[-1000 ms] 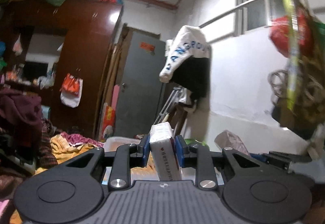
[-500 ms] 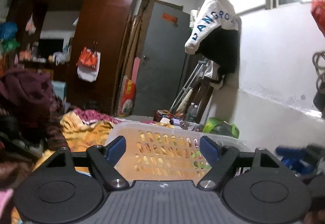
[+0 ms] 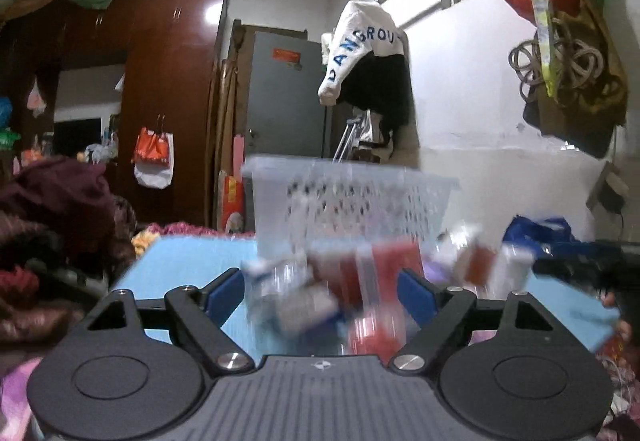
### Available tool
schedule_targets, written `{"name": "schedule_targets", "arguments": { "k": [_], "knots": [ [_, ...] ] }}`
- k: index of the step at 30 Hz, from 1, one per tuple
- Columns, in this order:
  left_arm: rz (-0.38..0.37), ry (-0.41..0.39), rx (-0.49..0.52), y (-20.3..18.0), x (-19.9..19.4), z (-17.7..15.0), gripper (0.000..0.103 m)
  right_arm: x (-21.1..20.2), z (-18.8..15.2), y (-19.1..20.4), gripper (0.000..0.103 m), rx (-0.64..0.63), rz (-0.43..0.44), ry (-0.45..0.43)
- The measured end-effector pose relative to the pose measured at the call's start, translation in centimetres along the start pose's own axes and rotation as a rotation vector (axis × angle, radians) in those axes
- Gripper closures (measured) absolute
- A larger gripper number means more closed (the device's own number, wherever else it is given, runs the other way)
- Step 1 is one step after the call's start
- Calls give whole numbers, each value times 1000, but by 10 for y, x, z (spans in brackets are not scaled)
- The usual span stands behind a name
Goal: Organize objects
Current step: 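Grasp the clear bagged white item with the left tool while the right tool grasps the white roll, then carry both items into the white basket and open both tools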
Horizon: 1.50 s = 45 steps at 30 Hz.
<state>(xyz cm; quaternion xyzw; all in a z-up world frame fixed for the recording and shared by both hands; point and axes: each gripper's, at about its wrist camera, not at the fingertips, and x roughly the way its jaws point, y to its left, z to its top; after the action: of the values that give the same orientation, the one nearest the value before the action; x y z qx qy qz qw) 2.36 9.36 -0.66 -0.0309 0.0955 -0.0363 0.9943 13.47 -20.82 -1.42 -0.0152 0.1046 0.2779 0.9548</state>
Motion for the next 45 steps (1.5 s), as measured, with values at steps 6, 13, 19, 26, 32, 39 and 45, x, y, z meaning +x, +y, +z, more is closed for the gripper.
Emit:
{"name": "schedule_targets", "arguments": {
  "k": [6, 13, 19, 26, 32, 39, 45],
  "knots": [
    [19, 67, 104, -14, 0, -10, 17, 22, 10, -3, 5, -6, -43, -3],
    [10, 83, 146, -23, -4, -24, 16, 29, 6, 3, 18, -26, -23, 42],
    [3, 97, 126, -24, 4, -32, 30, 32, 2, 6, 44, -49, -21, 78],
    [-21, 89, 121, -25, 1, -34, 46, 28, -3, 1, 51, -19, 0, 74],
    [-31, 64, 105, -24, -4, -30, 50, 13, -2, -2, 52, 8, 0, 34],
    [-35, 33, 86, -20, -6, -25, 52, -3, 3, -9, 52, 32, -13, -9],
    [-41, 13, 61, -17, -5, -21, 53, -11, 4, -11, 52, 50, -8, -43]
  ]
}}
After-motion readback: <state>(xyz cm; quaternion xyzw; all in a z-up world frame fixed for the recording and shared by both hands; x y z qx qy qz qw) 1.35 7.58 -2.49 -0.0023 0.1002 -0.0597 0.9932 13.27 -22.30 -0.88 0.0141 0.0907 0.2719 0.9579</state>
